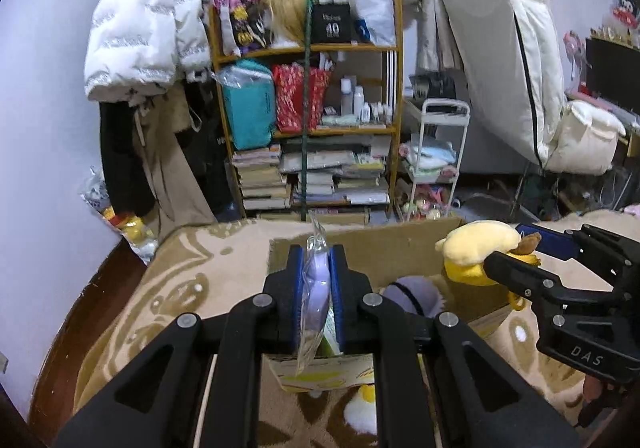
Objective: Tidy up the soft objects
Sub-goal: 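Lift the bear into the box with the right gripper while the left drops the packet in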
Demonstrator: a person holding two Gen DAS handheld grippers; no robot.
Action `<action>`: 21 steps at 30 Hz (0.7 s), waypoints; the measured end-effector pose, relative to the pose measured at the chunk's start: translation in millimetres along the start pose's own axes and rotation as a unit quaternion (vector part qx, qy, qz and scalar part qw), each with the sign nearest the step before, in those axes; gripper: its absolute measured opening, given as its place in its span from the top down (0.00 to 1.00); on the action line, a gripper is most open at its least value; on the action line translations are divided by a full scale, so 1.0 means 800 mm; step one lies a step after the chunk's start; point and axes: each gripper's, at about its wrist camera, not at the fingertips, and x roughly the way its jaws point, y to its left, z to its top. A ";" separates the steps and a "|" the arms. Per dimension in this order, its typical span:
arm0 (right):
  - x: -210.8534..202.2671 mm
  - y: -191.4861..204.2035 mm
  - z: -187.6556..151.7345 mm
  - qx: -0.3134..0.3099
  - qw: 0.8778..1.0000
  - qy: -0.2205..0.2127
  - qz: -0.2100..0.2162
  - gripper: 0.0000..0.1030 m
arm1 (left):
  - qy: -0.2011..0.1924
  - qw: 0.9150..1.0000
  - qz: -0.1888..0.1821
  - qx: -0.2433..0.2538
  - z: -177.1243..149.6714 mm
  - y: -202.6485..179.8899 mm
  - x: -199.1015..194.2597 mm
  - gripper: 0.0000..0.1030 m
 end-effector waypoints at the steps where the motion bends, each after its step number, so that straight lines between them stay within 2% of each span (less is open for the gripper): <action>1: 0.005 -0.003 -0.003 0.004 1.000 0.005 0.001 0.49 | 0.006 1.000 -0.002 0.000 -0.002 -0.001 0.007 0.89; 11: 0.038 -0.031 -0.019 0.040 0.999 0.032 0.019 0.46 | 0.054 0.998 -0.012 -0.001 -0.022 -0.009 0.060 0.87; 13: 0.040 -0.032 -0.020 0.042 0.998 0.035 0.025 0.45 | 0.059 0.998 -0.008 -0.002 -0.024 -0.009 0.063 0.81; 16: 0.040 -0.032 -0.021 0.046 0.998 0.037 0.030 0.39 | 0.067 0.998 -0.009 -0.009 -0.025 -0.007 0.066 0.77; 18: 0.037 -0.032 -0.020 0.046 0.998 0.034 0.034 0.35 | 0.069 0.998 -0.006 -0.013 -0.025 -0.003 0.063 0.61; 20: 0.033 -0.031 -0.019 0.044 0.998 0.030 0.034 0.24 | 0.061 0.998 0.004 -0.019 -0.025 0.002 0.055 0.46; 21: 0.029 -0.031 -0.019 0.044 0.998 0.028 0.033 0.22 | 0.055 0.998 0.008 -0.022 -0.024 0.005 0.050 0.43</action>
